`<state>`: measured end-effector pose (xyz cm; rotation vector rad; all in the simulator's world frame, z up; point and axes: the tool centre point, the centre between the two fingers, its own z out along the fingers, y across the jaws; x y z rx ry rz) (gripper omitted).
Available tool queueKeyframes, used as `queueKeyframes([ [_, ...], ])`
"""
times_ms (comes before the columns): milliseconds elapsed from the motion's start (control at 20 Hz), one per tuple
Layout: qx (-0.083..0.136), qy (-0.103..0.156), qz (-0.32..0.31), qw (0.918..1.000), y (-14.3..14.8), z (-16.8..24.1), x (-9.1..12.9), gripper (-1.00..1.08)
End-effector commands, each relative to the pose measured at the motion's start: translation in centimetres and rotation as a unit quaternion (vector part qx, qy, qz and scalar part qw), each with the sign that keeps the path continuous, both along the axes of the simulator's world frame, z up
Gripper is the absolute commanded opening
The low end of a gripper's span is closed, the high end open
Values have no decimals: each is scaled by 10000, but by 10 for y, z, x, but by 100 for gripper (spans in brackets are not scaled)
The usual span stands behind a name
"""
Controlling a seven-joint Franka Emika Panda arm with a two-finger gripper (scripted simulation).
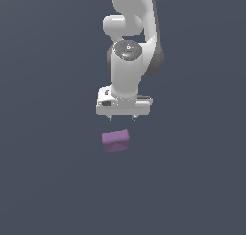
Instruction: Pick up the object and move it to a goal position.
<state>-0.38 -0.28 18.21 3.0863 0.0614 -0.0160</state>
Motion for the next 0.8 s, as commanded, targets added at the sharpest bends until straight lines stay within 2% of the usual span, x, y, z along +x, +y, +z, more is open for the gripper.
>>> queueKeyframes([
  [0, 7, -7, -153, 9999, -1, -1, 1, 100],
  [400, 46, -38, -965, 9953, -4, -5, 7, 100],
  [750, 86, -72, -1976, 9802, -8, -11, 14, 100],
])
